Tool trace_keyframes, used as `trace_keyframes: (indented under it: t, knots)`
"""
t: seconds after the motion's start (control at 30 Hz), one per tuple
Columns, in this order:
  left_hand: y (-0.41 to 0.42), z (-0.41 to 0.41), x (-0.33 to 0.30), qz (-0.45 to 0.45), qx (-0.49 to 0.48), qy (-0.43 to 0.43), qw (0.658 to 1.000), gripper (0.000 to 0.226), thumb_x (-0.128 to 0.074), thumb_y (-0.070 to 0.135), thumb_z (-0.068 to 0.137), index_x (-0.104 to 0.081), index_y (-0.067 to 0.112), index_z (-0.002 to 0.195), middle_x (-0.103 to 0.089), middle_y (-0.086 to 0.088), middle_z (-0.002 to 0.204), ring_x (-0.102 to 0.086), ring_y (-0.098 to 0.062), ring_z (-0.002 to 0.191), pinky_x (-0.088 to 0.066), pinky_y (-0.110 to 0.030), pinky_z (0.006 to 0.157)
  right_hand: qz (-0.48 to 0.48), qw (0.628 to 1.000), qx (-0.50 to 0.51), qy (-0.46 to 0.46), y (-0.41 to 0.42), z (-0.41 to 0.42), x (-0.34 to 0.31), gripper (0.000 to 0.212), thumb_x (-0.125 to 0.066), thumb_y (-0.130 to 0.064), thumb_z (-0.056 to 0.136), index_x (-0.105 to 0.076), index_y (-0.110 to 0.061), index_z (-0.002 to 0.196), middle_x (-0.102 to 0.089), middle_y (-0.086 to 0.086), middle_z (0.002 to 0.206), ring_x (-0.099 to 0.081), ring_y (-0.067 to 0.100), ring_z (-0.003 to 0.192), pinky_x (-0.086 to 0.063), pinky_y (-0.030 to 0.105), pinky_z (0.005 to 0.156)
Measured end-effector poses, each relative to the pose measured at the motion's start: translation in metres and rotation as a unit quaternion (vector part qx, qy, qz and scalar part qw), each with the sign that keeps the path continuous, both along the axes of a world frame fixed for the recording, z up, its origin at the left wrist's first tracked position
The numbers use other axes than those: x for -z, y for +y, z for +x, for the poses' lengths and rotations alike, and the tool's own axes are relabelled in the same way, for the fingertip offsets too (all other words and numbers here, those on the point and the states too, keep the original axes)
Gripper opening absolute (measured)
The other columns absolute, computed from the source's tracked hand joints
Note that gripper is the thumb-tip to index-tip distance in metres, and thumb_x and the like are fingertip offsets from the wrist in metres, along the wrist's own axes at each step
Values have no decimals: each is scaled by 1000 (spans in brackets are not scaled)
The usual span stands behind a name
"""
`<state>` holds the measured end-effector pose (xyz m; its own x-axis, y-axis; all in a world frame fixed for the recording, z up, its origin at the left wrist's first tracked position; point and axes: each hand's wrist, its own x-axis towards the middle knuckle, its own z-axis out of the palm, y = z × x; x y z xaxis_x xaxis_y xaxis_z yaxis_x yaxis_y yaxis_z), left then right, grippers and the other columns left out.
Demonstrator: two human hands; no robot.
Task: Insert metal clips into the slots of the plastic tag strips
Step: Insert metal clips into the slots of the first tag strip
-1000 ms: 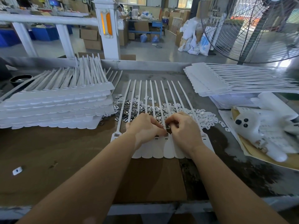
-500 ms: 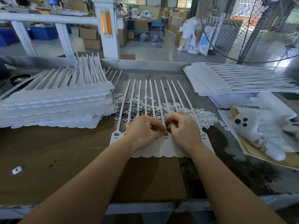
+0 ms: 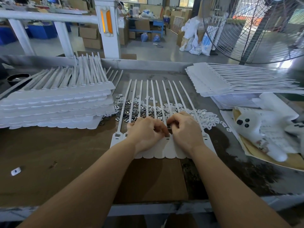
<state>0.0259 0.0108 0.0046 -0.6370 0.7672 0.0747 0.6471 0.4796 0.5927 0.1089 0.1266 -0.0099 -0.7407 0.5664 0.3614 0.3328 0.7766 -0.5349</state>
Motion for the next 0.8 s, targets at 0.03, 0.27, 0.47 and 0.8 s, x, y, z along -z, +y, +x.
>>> trace_keyframes:
  t: [0.03,0.27,0.47,0.8]
  knots:
    - [0,0,0,1,2,-1,1000,24,-60,35,86,-62,46,65,-53,19,79,-47,-9,98,-22,-35,86,0,1000,0,1,0,0,0,19,-51,-6,86,-67,-15,88,-58,0,91,-51,17,92,-41,31,83]
    - [1,-8,-6,82,-19,-141,986,6,-68,20,83,-72,25,85,-68,10,80,-62,-10,81,-50,-38,86,-2,1000,-3,1,0,0,0,19,-50,-6,86,-67,-15,88,-57,-3,89,-51,16,92,-41,30,84]
    - [8,-33,-4,63,-113,-5,992,16,-59,17,91,-71,23,99,-69,5,92,-56,-3,67,-41,-16,56,-4,1000,-2,0,1,1,1,19,-50,-7,87,-67,-16,88,-54,-6,88,-49,14,92,-39,28,86]
    - [18,-34,-7,-28,-114,60,991,21,-55,25,94,-69,28,109,-68,5,103,-57,-14,79,-45,-24,62,-2,1000,-7,0,1,0,0,19,-50,-7,86,-66,-16,88,-53,-6,86,-49,14,91,-39,28,84]
